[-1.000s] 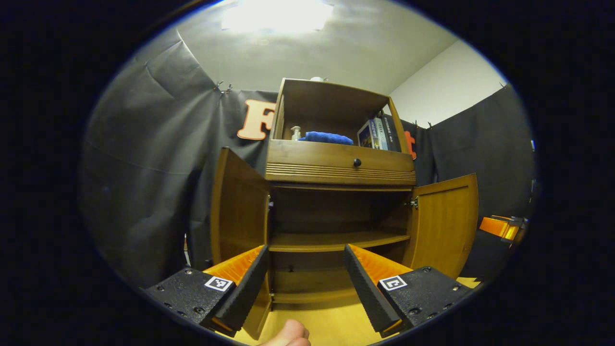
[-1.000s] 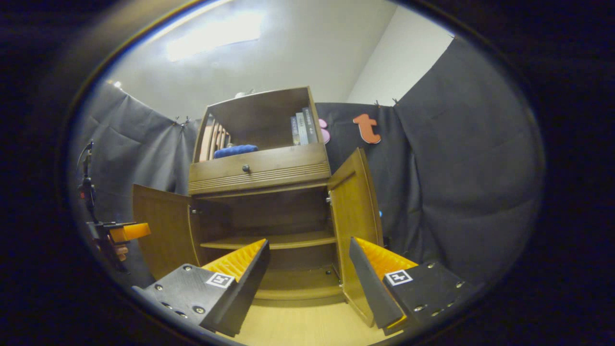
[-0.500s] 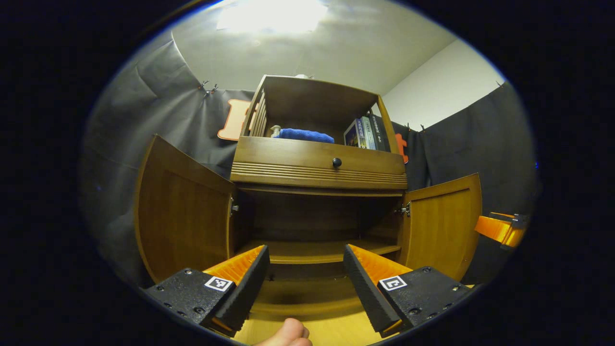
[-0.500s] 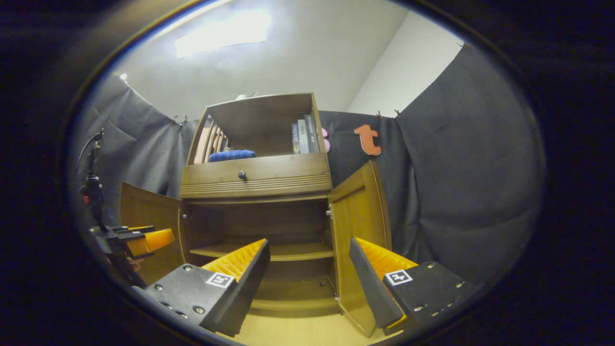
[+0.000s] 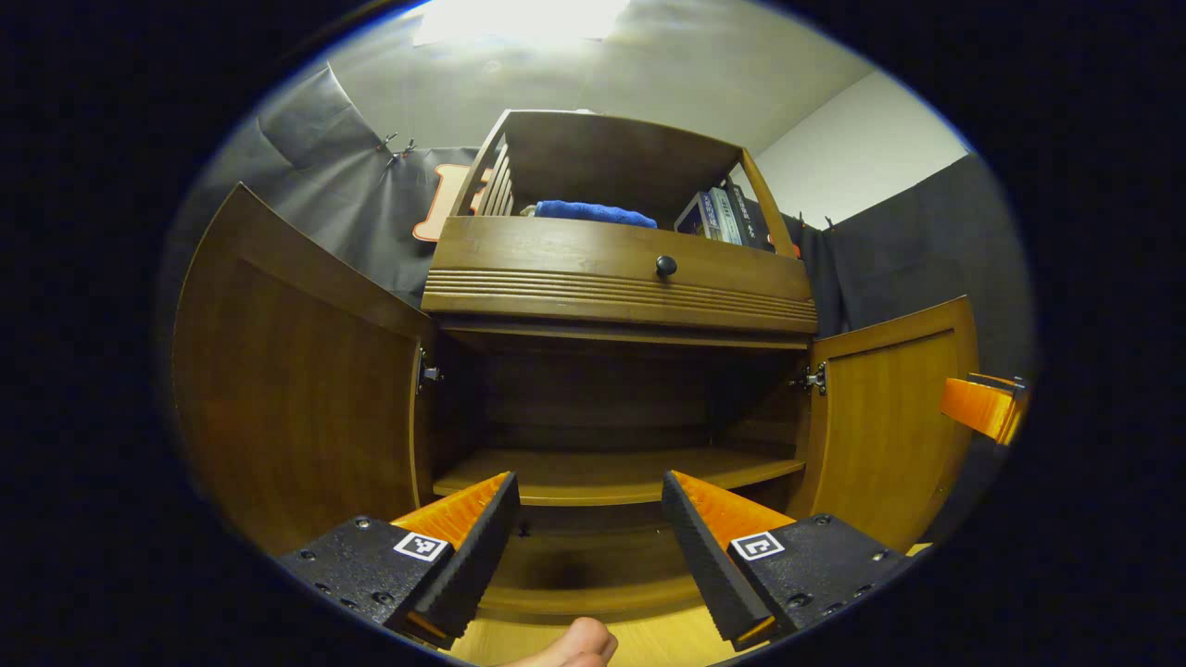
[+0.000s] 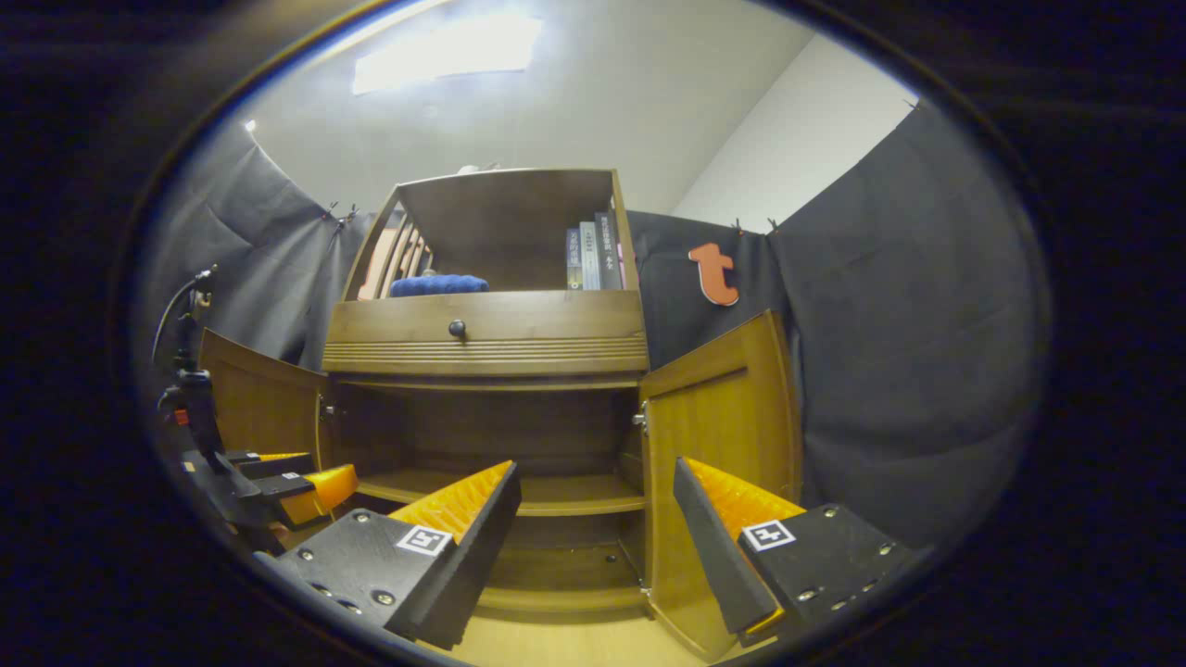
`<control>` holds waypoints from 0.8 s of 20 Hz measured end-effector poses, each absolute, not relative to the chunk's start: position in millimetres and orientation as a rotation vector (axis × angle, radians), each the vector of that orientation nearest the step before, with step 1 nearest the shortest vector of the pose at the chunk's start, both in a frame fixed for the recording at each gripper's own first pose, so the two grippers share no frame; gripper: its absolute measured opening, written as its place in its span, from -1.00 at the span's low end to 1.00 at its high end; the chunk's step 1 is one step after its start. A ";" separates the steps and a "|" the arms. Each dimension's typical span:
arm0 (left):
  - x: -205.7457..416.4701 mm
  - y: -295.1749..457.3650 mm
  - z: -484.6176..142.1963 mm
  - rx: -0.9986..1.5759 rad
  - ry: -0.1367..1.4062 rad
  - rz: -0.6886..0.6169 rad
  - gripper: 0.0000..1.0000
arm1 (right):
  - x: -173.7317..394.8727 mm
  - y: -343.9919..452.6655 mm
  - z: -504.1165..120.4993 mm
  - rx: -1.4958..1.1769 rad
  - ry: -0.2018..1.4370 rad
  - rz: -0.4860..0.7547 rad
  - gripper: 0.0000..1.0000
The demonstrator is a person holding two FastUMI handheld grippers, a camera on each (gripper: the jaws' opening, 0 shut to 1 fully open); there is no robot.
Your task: Open the right door of the double-door shoe cabinet with the right hand, and open the left door with the left hand.
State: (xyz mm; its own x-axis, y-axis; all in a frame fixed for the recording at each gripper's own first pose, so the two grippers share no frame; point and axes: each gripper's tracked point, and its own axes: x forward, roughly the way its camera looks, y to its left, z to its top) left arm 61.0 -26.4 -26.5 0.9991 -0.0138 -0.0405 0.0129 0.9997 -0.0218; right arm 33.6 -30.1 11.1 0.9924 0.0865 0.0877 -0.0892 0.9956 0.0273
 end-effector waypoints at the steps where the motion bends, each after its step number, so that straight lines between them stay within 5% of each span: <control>1: 65.4 -28.7 -29.1 -0.023 0.043 -0.021 0.84 | 40.5 -24.8 4.8 0.025 -0.074 0.094 0.90; 16: 104.9 -17.8 -52.0 0.082 0.060 0.111 0.84 | 107.4 37.3 -54.7 -0.053 0.064 0.262 0.95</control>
State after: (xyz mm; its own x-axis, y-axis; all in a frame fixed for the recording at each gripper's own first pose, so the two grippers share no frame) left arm 104.9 -17.8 -52.0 0.9920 0.1135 -0.0550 -0.1086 0.9905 0.0847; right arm 107.4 37.3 -54.7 0.9638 0.2572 -0.0705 -0.2606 0.9645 -0.0437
